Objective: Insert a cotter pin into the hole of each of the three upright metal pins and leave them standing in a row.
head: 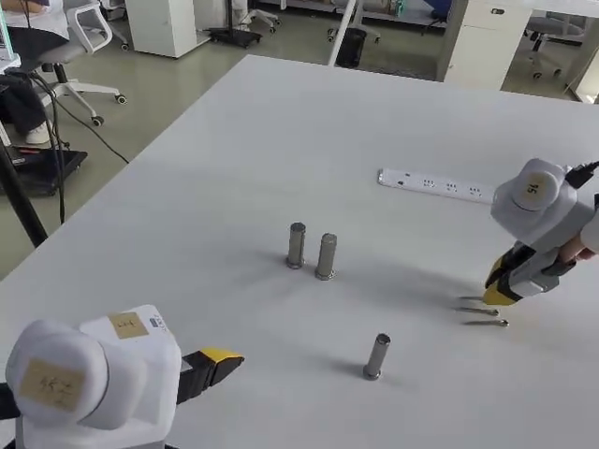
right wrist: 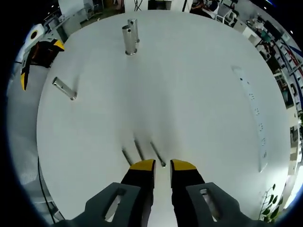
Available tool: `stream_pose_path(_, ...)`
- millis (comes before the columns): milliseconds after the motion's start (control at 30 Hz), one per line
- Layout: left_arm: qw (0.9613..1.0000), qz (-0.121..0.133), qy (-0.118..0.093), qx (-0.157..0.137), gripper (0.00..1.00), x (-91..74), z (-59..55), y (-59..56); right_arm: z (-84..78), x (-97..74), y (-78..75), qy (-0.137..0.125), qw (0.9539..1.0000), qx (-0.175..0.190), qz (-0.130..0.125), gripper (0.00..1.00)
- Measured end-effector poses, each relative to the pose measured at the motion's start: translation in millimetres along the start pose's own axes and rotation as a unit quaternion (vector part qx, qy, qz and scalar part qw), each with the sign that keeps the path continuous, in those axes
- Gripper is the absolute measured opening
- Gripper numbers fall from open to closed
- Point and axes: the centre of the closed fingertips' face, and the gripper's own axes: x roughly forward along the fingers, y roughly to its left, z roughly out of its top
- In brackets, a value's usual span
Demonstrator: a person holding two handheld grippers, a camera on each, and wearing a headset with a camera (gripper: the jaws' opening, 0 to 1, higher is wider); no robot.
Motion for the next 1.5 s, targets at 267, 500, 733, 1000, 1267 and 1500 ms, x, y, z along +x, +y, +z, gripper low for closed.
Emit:
stream_pose_path(267,1.0,-0.002,0.003,-0.004,0.87,0.3,-1.5,0.0,4.5,6.9,-3.9,0.007,0.9999,-0.006,0.006,0.0)
stream_pose_path(500,1.0,-0.006,0.002,-0.006,0.85,1.9,-1.7,-1.7,5.0,7.1,-1.3,0.024,0.9993,-0.025,0.015,0.0)
stream_pose_path(733,1.0,0.004,0.004,-0.006,0.85,1.0,-2.4,2.9,5.0,7.0,-1.2,0.043,0.999,-0.009,0.007,0.0)
stream_pose_path(1000,0.9999,0.006,0.01,-0.008,0.83,1.5,-5.8,4.4,2.0,8.1,-4.5,0.054,0.9985,0.01,0.008,0.0)
stream_pose_path(1267,0.9997,0.002,0.025,-0.003,0.81,4.2,-13.5,3.3,0.4,7.1,-1.4,0.023,0.9995,0.013,-0.016,0.0)
stream_pose_path(1500,0.9995,-0.001,0.028,0.012,0.81,3.1,-9.4,1.2,-1.8,6.4,-1.7,0.017,0.9993,0.008,-0.032,0.0)
